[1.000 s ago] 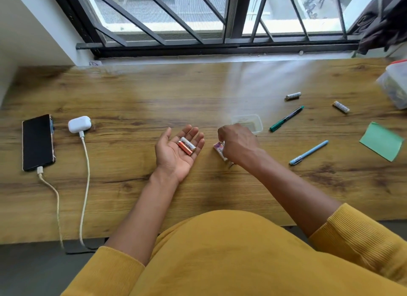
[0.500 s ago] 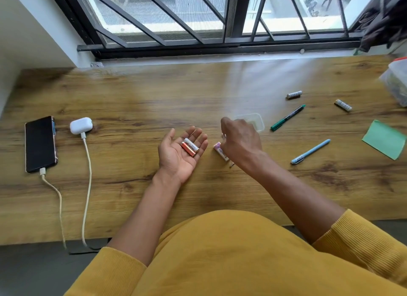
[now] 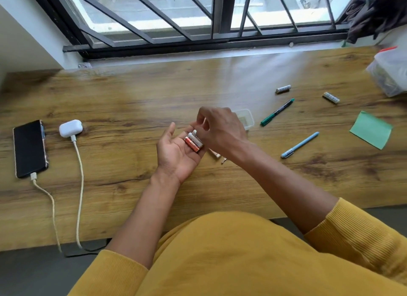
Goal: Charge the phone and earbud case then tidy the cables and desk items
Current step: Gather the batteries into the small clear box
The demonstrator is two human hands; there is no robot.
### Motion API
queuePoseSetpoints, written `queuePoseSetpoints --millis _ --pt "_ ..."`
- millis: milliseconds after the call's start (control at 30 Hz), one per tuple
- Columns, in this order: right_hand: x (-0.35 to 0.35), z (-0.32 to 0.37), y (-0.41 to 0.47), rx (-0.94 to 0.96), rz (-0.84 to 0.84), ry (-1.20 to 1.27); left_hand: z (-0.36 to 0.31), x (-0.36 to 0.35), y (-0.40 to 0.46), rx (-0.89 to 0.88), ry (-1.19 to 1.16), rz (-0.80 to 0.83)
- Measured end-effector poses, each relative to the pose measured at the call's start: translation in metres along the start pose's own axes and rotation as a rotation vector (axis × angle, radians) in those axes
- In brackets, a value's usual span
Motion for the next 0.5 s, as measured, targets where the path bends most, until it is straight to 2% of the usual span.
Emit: queuePoseSetpoints --millis 200,500 --pt "0.031 -0.047 0.001 -0.079 -0.155 -0.046 0.014 -0.021 0.012 -0.011 -0.056 0.025" --pt "0.083 -0.140 0.009 -0.204 -0.095 -0.059 0.028 -0.061 0.037 -0.001 -0.063 0.070"
Point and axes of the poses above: each hand's wrist, its own y-axis towards the middle knuckle, its own x-axis out of the back of the hand, z = x × y, the point moved 1 cm from there along y, towards the middle knuckle, and after that the axes turned 5 degrees about z, right-handed, at the moved point
